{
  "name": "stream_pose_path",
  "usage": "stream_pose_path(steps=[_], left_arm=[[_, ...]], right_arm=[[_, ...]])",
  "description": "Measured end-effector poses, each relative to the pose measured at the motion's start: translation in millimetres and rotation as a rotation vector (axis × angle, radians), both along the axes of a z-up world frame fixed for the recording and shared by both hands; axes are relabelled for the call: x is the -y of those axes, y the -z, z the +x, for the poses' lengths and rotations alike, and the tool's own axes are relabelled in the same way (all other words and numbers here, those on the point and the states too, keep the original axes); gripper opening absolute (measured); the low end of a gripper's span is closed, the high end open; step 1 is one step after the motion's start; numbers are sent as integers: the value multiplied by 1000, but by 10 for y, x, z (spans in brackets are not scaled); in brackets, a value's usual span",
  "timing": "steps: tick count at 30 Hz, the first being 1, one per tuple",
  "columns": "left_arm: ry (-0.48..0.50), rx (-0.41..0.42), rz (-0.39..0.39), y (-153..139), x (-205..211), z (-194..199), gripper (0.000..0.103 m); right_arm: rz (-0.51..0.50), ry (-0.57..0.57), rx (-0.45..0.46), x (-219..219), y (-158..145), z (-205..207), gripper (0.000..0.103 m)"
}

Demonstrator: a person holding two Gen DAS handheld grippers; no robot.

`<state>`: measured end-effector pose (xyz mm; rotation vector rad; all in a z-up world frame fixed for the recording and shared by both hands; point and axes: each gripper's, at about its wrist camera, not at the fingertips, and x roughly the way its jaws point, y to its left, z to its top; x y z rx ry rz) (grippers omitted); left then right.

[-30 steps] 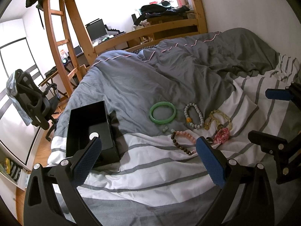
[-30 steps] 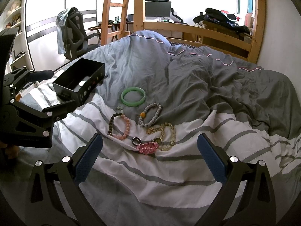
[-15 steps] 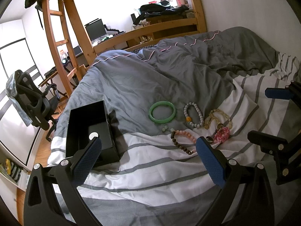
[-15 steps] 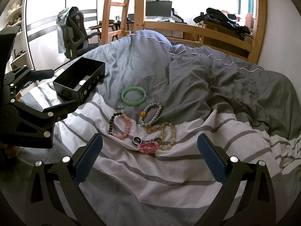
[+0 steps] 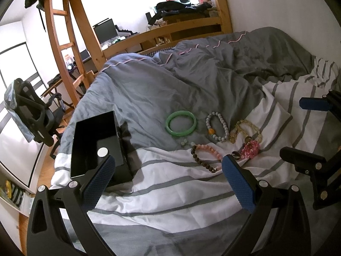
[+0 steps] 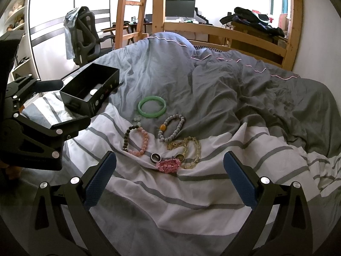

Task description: Organize jewelry

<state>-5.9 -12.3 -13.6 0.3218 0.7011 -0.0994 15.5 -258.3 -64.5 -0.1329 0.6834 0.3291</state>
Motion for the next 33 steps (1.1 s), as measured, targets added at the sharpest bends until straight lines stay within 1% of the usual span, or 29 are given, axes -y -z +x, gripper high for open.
stream_pose_path(steps=[6, 11, 16, 20, 22, 23, 24, 26, 27, 28, 29, 30, 31, 32, 33], left_arm=[[29, -59, -33, 27, -25, 48, 99], [43, -115, -70, 89, -64, 140, 99], [59, -182, -53, 213, 68, 355, 98], [58, -233, -21, 344, 166, 542, 97], [43, -280, -7, 447, 186, 654, 90], [46, -315, -12, 507, 191, 710, 82], [45, -337, -12, 548, 197, 757, 80], [44, -356, -4, 612, 220, 833, 79], [50, -363, -8, 638, 242, 871, 78], [56, -369, -11, 659, 254, 898, 78], [60, -374, -10, 676, 277, 925, 77], [64, -381, -6, 706, 306, 958, 76], [65, -390, -1, 735, 326, 985, 74], [65, -409, 6, 788, 346, 1022, 63], [63, -430, 9, 843, 346, 1050, 47]], right_arm=[[7, -2, -30, 17, -5, 45, 99], [34, 0, -74, 66, 71, 127, 99], [59, 4, -102, 99, 141, 215, 99], [62, 12, -141, 87, 243, 342, 99], [59, 13, -170, 78, 317, 421, 98], [54, 14, -184, 78, 354, 470, 94], [47, 14, -198, 69, 395, 510, 92], [29, 15, -226, 44, 474, 596, 76], [19, 15, -241, 29, 520, 635, 74], [12, 13, -258, 17, 569, 669, 70], [5, 11, -272, 7, 615, 696, 63], [-5, 10, -288, -3, 660, 719, 60], [-12, 7, -307, -14, 705, 733, 51], [-10, 2, -317, -17, 732, 736, 41], [-11, -2, -317, -24, 752, 733, 36]])
